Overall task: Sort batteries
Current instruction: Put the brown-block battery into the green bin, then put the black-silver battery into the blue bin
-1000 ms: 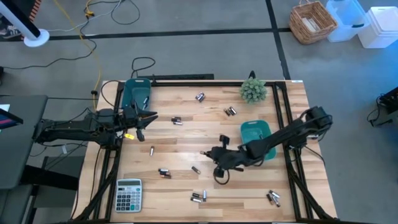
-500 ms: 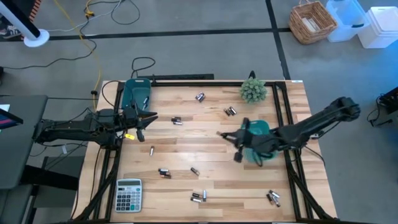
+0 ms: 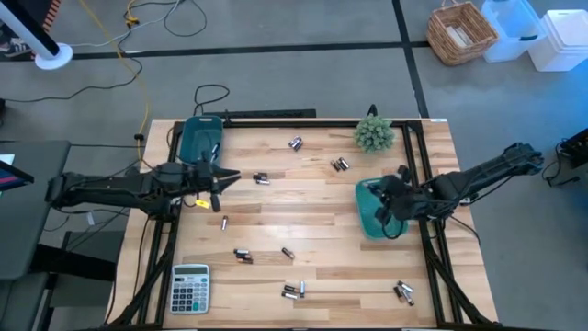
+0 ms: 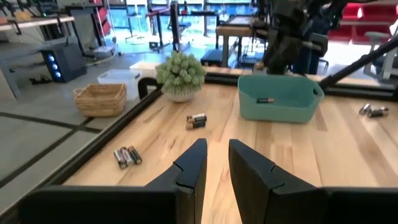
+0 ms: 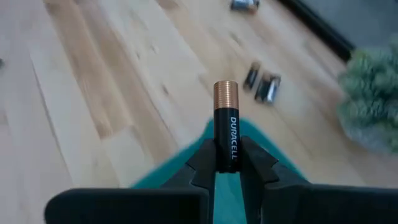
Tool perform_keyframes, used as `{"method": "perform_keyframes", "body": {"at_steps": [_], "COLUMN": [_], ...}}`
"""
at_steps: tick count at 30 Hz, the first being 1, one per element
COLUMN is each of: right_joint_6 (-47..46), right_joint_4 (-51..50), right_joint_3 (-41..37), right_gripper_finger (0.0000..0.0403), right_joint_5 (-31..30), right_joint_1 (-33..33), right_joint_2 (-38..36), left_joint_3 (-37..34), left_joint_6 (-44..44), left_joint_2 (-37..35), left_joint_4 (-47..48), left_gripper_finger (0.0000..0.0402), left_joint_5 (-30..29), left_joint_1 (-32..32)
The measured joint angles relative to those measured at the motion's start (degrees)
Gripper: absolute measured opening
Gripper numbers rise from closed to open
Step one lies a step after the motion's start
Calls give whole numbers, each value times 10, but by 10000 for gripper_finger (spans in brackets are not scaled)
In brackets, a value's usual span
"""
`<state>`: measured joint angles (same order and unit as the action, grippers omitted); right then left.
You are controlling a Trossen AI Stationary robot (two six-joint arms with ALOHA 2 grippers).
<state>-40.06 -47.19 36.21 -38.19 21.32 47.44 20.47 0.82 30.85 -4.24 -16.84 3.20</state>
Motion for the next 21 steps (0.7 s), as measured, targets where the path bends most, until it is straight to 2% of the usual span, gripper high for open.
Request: {"method": "perform_keyframes", "body": {"at_steps": [4,8,12,17,21], "right_joint_6": [-13,-51,-95,-97,-89], "right_joint_4": [-32,-73,-107,-108,-93], "right_joint_3": [0,0,0,0,0], "right_gripper_finger": [59,80,130,198,223], "right_joint_5": [39,54,55,55,49], "right_joint_1": [0,0,0,0,0], "right_joint_2": [13,37,64,81,79], "left_joint_3": [0,0,0,0,0], "left_joint_6": [1,0,0,0,-4], "left_joint_2": [25,44,61,74,84], "left_joint_4": [-6,-18,-32,-34,-35], "left_gripper_finger": [62,62,62,62,62], "left_joint_5": [0,0,0,0,20], "left_joint_1": [0,0,0,0,0]}}
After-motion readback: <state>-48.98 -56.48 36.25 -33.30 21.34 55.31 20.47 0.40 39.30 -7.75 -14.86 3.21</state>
